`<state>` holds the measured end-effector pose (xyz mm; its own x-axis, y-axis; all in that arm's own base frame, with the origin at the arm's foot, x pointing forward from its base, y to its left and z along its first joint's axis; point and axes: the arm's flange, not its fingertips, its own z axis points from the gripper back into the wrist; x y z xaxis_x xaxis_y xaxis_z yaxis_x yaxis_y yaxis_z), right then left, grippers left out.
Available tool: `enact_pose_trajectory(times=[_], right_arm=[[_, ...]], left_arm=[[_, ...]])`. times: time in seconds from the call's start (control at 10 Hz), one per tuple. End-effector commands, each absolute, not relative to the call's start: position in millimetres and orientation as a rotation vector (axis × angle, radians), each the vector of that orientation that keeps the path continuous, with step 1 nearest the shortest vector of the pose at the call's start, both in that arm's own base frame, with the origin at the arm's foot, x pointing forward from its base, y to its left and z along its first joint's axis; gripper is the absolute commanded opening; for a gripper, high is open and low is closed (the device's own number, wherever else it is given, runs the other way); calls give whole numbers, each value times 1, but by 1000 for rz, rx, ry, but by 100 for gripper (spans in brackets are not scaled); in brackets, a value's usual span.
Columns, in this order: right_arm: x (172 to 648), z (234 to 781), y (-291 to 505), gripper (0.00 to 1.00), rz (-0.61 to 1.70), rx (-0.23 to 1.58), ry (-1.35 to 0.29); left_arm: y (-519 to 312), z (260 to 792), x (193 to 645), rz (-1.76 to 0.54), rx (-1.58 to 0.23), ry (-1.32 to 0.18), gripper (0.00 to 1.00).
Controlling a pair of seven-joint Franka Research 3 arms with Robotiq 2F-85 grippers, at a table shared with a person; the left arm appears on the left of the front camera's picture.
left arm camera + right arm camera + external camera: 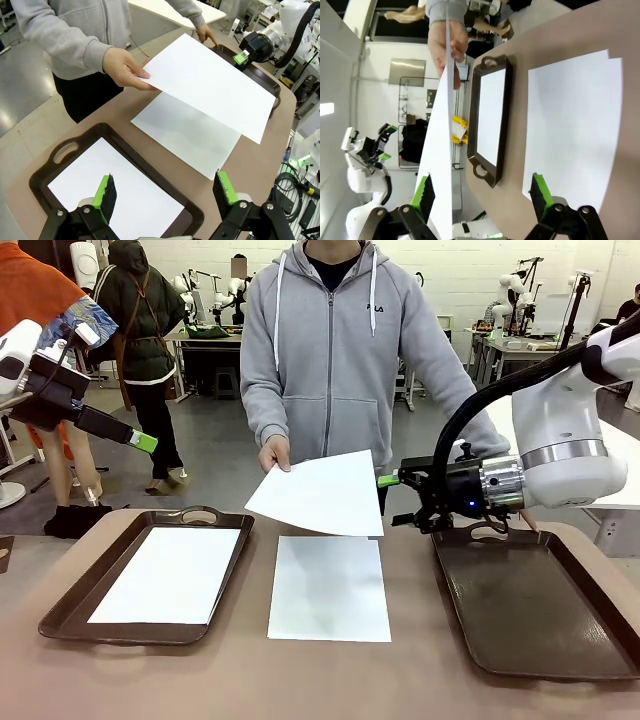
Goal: Sort the A4 documents.
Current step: Receive the A4 Paper.
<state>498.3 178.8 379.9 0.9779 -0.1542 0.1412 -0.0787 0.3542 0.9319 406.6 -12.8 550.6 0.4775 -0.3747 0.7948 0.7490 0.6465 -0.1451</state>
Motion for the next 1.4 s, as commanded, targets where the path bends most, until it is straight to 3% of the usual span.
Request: enact_pose_trajectory(times=[0.0, 1.1, 1.3], right_arm=[[502, 388, 188, 100, -37, 1260, -203], [506, 385, 216, 100, -28, 1527, -26], [506, 384, 217, 82, -11, 1507, -16]], left_arm=[[-12, 551, 407, -724, -532, -814, 100], [-12, 551, 407, -724, -532, -814, 100], [-12, 551, 407, -724, -532, -814, 100]])
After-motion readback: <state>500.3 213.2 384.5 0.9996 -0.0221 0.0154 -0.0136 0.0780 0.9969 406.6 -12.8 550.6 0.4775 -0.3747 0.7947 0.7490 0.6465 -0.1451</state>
